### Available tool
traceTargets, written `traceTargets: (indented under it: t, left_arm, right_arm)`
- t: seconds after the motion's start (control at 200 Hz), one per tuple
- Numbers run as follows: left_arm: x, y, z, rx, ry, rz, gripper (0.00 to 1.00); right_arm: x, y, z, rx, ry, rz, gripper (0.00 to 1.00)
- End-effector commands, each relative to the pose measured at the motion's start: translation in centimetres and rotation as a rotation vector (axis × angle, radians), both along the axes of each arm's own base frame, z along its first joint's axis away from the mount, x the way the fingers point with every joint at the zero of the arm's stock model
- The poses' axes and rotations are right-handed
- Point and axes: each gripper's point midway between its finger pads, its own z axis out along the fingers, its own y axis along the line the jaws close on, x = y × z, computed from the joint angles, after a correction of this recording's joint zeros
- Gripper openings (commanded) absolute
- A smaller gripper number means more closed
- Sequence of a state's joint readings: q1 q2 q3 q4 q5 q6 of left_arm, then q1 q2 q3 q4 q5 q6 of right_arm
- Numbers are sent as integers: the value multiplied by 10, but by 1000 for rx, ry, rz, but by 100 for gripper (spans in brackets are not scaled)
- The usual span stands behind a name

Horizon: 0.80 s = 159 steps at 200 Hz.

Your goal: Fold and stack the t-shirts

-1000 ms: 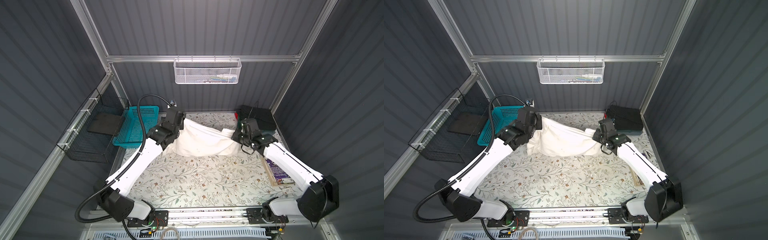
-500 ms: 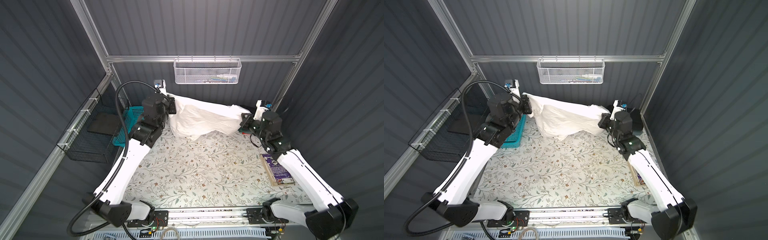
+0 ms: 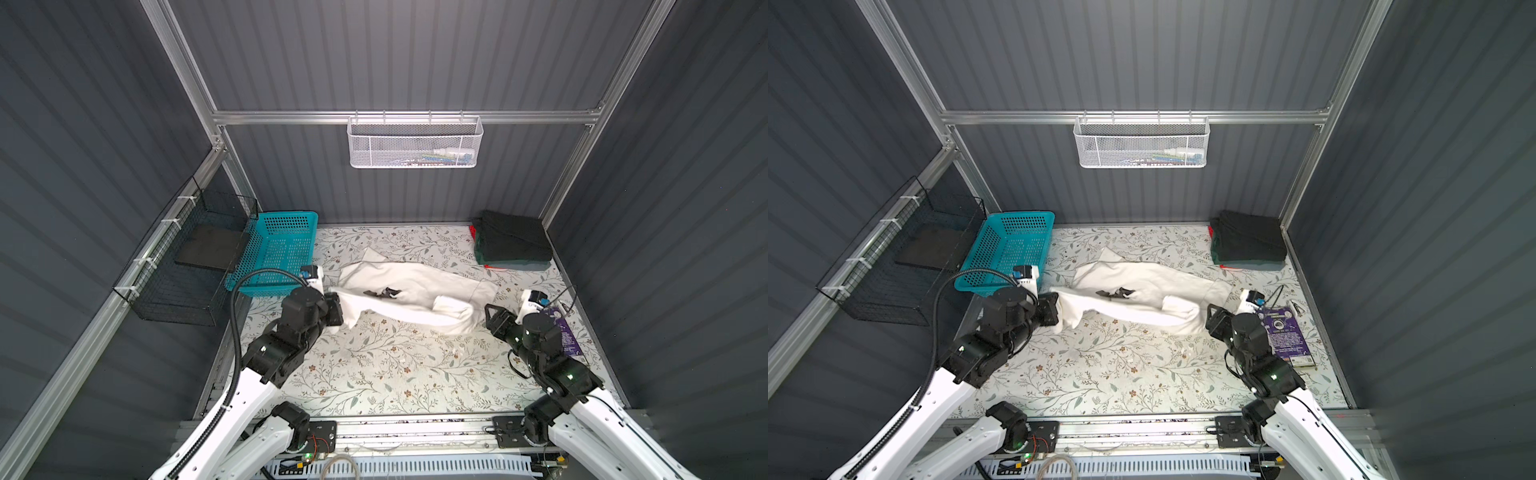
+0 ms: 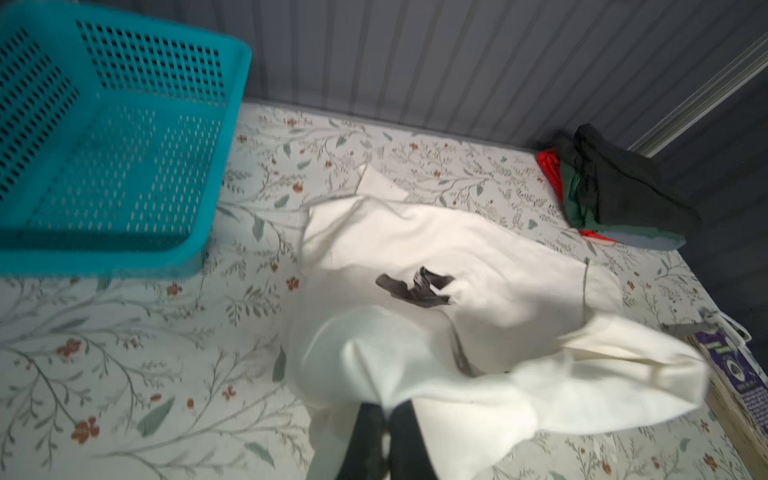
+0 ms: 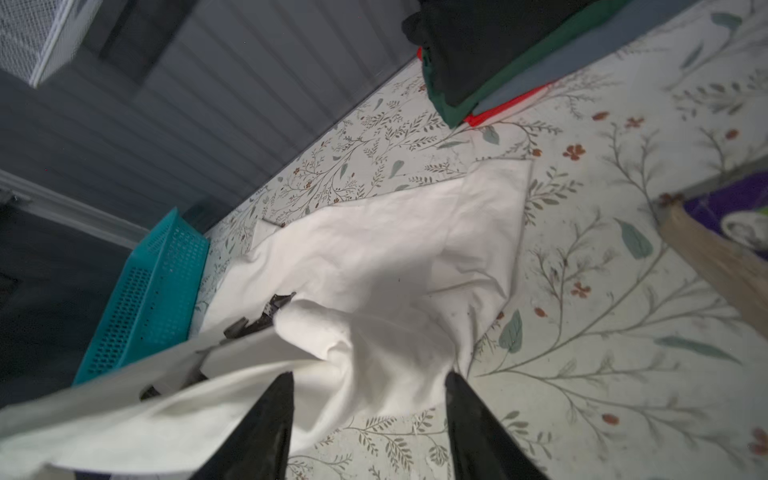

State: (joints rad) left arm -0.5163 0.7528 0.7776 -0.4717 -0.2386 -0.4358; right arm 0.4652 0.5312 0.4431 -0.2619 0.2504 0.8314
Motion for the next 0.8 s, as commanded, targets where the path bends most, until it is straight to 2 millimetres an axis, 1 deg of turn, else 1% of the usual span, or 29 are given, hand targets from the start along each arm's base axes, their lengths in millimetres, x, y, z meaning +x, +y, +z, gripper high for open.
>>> traceTargets:
  t: [0.0,0.05,0.095,0.11,0.115,0.135,0.195,0.2,0.21,0.23,0.24,0.27,0.28,0.315,0.33,0.37,0.39,0.415,0.42,0.445,0.455,0.485,0.54,0.55,0.58,0.63,0.695,0.735,0.79]
  left_arm:
    - [-27,8,-32,-79,119,37,0]
    - [-37,12,-41,-95,143,43,0]
    - [-45,14,-48,-112,163,43,0]
    - [-47,14,-50,-123,168,45,0]
    - [-48,14,-51,-127,171,45,1]
    - [-51,13,-54,-139,180,41,8]
    - [-58,10,-60,-172,195,20,50]
    - [-58,9,-61,-173,196,18,52]
    - [-59,9,-62,-175,198,16,60]
    - [-60,10,-64,-175,203,17,71]
    - [-61,11,-64,-174,204,22,75]
    - [-62,15,-65,-161,207,39,83]
    - [-62,17,-65,-155,208,49,86]
    - [-62,24,-62,-129,206,76,92]
    - [-61,25,-59,-117,199,78,94]
    - [-57,27,-50,-94,182,83,98]
    - [-53,27,-44,-86,172,88,100]
    - [-49,27,-40,-76,172,94,100]
    - [-48,27,-39,-72,173,95,100]
    - [-43,26,-36,-54,183,102,100]
    - [-41,25,-35,-44,189,102,100]
    - [-34,23,-32,-13,208,106,100]
    - [-20,19,-31,37,247,116,100]
    - [-17,18,-33,50,259,122,100]
    - [-6,14,-34,62,264,126,100]
    - [13,4,-36,55,251,127,100]
    - [38,-12,-32,3,186,122,100]
    - [54,-21,-27,-19,144,112,100]
    - [74,-32,-29,-5,134,98,100]
  right_arm:
    - [-10,-25,-3,6,16,-127,61]
    - [-12,-29,1,5,9,-146,61]
    - [-10,-30,6,10,5,-159,64]
    - [-12,-31,2,0,27,-162,65]
    - [-12,-31,2,-3,31,-162,66]
    - [-11,-30,1,-9,45,-158,66]
    - [-5,-24,3,-32,90,-141,69]
    - [-5,-23,2,-36,96,-137,69]
    - [-3,-22,2,-42,105,-134,70]
    - [-1,-19,1,-54,130,-125,72]
    - [1,-17,0,-59,140,-120,73]
    - [6,-12,-1,-76,172,-105,76]
    - [8,-10,-5,-89,193,-100,77]
    - [15,-4,-8,-117,238,-81,79]
    - [18,-1,-11,-131,258,-67,80]
    - [28,10,-14,-158,297,-24,92]
    - [33,14,-19,-177,326,-4,98]
    - [38,20,-21,-193,353,21,99]
    - [39,21,-24,-199,364,27,99]
    - [45,28,-23,-213,380,57,99]
    - [47,30,-30,-227,406,69,99]
    - [54,37,-35,-248,432,103,99]
    - [67,42,-43,-264,467,113,99]
    - [70,43,-45,-262,469,115,99]
    - [78,45,-50,-253,470,128,99]
    - [91,39,-59,-233,489,109,99]
    - [107,27,-69,-258,511,73,99]
    - [117,23,-75,-259,533,72,95]
    - [129,21,-83,-247,579,85,87]
